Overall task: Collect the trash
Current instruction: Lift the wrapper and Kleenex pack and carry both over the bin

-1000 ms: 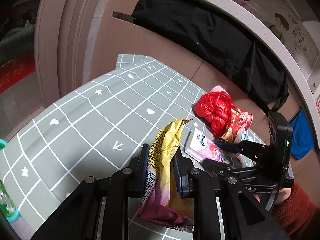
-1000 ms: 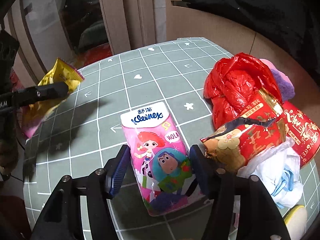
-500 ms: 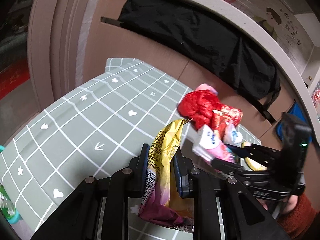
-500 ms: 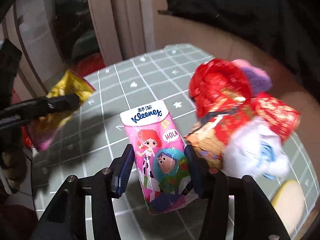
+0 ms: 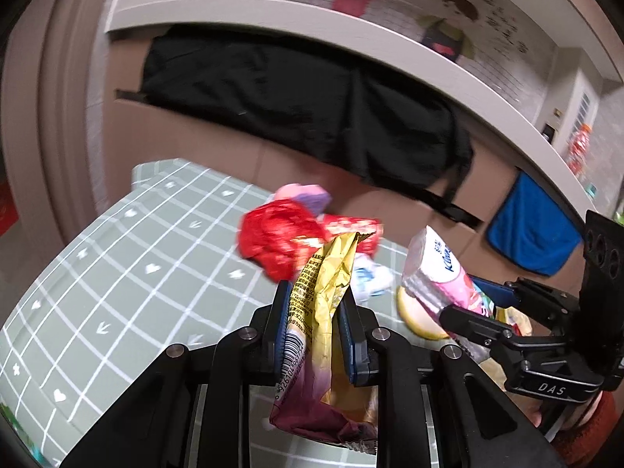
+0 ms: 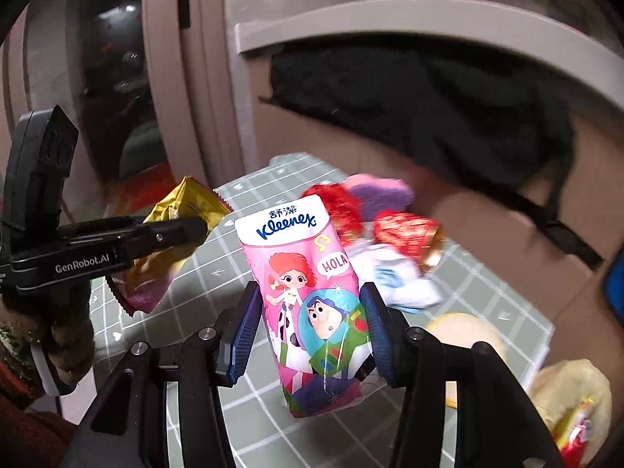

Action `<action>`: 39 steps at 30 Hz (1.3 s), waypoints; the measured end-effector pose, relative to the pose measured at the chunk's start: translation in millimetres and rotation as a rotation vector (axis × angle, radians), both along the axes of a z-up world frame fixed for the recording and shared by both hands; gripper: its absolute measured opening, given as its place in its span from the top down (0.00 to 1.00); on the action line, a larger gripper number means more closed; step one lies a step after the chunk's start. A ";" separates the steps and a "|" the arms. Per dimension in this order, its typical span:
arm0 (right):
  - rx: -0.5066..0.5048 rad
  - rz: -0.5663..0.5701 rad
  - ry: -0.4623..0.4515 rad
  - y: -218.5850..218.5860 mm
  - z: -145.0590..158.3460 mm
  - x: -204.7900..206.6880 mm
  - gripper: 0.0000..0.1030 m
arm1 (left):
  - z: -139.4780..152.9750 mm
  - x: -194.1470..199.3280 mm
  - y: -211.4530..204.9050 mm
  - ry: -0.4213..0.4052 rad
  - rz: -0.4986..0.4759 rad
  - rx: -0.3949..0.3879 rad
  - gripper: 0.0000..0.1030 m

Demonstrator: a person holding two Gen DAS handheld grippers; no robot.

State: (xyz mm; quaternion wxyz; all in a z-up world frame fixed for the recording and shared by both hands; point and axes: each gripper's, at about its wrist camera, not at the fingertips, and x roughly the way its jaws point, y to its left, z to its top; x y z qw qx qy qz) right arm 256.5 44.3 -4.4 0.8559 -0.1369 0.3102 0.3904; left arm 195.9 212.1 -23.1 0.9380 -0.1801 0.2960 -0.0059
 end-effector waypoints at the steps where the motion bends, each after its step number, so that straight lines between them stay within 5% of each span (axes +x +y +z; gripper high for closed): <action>1: 0.009 -0.018 -0.008 -9.8 3.3 0.2 0.53 | 3.4 2.3 -6.7 -0.006 -0.007 0.008 0.77; 19: 0.175 -0.358 -0.186 -185.2 74.9 -1.7 0.53 | 86.0 44.4 -171.1 -0.192 -0.209 0.186 0.77; 39: 0.234 -0.581 -0.182 -309.9 66.6 -7.0 0.53 | 71.3 73.8 -295.1 -0.187 -0.426 0.191 0.77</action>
